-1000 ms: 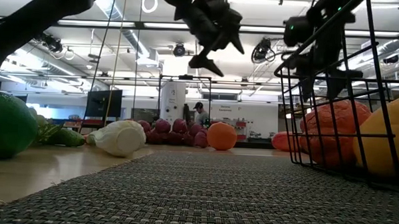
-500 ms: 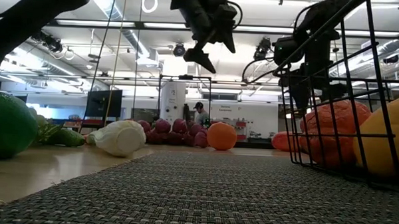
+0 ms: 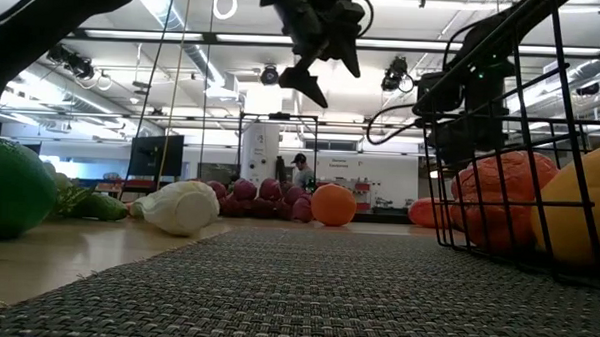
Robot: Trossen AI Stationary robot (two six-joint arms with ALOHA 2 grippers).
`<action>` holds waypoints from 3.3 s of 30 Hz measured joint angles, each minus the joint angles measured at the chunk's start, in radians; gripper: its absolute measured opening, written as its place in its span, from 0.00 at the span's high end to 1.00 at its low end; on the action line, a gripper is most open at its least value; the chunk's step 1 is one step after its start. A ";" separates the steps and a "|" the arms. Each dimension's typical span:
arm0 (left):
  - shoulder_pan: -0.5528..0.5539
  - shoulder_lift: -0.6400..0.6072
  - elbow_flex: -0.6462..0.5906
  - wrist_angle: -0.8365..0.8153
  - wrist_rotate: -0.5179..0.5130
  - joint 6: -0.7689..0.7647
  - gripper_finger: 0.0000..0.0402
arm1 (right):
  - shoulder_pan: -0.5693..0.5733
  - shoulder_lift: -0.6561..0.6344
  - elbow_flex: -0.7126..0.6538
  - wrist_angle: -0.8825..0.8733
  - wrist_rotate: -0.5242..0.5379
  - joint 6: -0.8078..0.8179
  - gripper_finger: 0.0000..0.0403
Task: Build produce basket
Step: Put the tangerine into the wire basket, then put the green chili pepper into the wire basket
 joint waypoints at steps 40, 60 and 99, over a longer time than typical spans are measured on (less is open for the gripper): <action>-0.122 0.002 0.000 -0.046 -0.112 -0.228 0.01 | 0.103 -0.191 0.014 -0.035 -0.292 -0.036 0.16; -0.108 0.002 0.000 0.072 -0.065 -0.032 0.01 | 0.758 -0.497 0.063 -0.174 -0.286 0.924 0.15; -0.110 0.002 0.000 0.020 -0.013 0.080 0.01 | 1.164 -0.377 0.063 -0.253 -0.066 1.308 0.01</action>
